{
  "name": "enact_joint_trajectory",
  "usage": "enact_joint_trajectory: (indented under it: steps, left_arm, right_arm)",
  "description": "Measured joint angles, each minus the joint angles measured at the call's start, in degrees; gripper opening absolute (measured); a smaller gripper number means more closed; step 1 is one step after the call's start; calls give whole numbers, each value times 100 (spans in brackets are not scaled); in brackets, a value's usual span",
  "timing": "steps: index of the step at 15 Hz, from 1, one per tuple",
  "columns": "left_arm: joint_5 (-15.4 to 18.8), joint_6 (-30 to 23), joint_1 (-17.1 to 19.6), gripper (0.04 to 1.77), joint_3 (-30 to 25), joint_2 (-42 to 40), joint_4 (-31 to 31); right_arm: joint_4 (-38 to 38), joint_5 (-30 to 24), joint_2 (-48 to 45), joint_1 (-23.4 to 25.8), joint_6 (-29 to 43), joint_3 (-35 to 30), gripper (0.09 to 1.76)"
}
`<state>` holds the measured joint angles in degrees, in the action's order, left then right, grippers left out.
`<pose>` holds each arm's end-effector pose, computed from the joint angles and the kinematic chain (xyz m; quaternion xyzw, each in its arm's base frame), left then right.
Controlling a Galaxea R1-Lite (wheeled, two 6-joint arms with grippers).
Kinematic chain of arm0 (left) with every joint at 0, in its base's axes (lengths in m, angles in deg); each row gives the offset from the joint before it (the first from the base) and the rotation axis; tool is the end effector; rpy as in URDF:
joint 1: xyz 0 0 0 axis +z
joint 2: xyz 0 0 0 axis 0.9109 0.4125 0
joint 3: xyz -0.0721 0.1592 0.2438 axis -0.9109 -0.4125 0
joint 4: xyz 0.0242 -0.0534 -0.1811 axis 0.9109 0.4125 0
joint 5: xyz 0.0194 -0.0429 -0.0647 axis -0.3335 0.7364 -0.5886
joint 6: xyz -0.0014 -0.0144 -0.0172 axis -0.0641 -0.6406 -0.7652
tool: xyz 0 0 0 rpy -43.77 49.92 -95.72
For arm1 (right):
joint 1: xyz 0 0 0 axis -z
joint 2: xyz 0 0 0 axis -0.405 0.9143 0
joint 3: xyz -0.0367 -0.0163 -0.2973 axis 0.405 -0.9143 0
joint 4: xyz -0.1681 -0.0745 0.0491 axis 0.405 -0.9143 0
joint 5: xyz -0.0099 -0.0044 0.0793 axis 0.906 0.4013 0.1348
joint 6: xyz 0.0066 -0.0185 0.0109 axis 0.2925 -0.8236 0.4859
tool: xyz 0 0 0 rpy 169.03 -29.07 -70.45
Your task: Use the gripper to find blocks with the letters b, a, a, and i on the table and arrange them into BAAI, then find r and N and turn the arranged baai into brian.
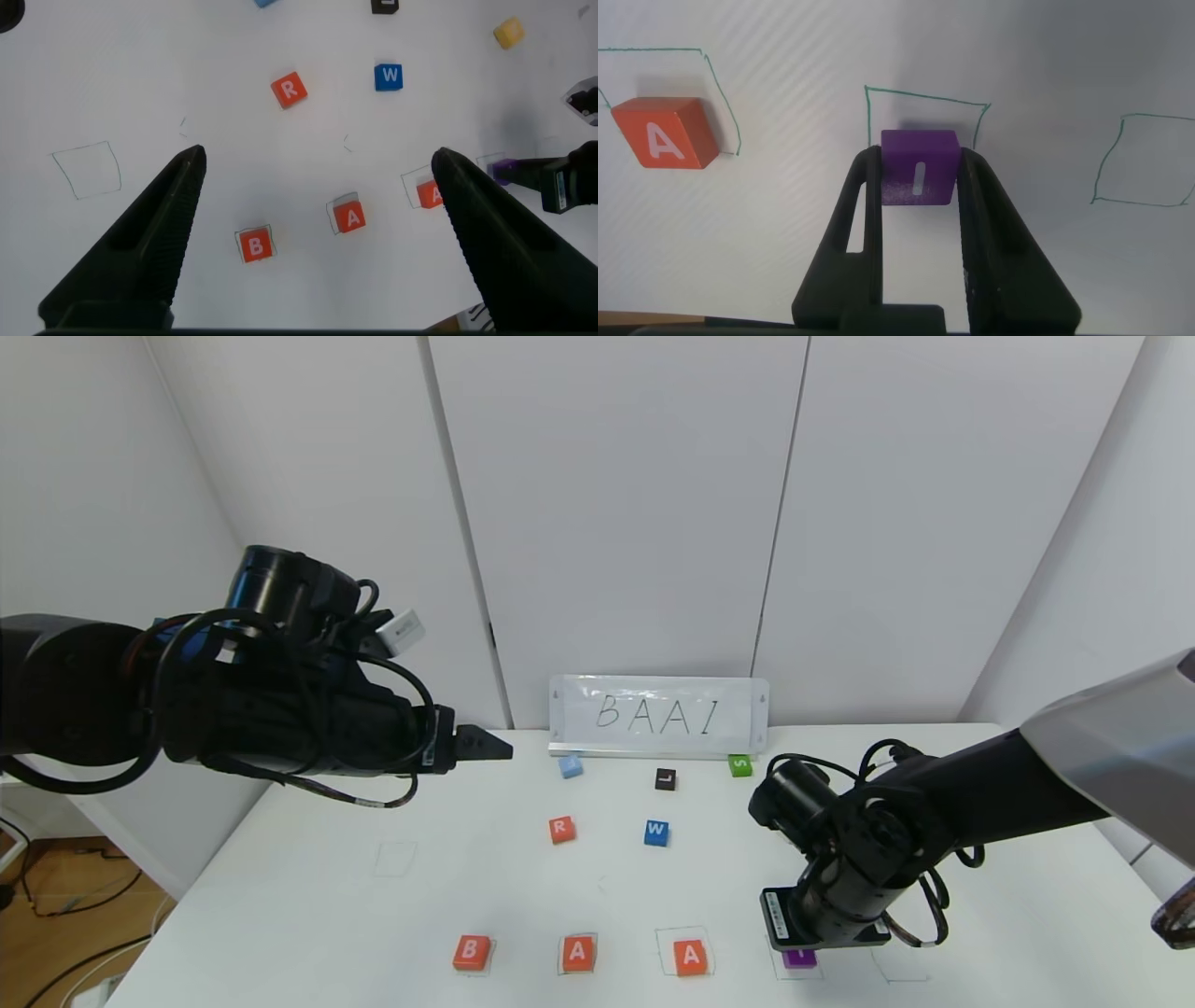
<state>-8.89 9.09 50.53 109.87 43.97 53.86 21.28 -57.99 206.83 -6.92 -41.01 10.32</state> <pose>0.2971 -0.0842 0.2081 -0.0695 0.3746 -0.1681 0.9092 0.3051 0.1806 0.0478 0.0160 0.6278 0.0329 0.7775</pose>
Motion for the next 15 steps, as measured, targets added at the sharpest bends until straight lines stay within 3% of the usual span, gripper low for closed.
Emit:
enact_joint_trajectory:
  steps: [15]
  left_arm:
    - [0,24,-2,172,-10,11,2]
  right_arm:
    - [-9,2,118,-12,5,17,54]
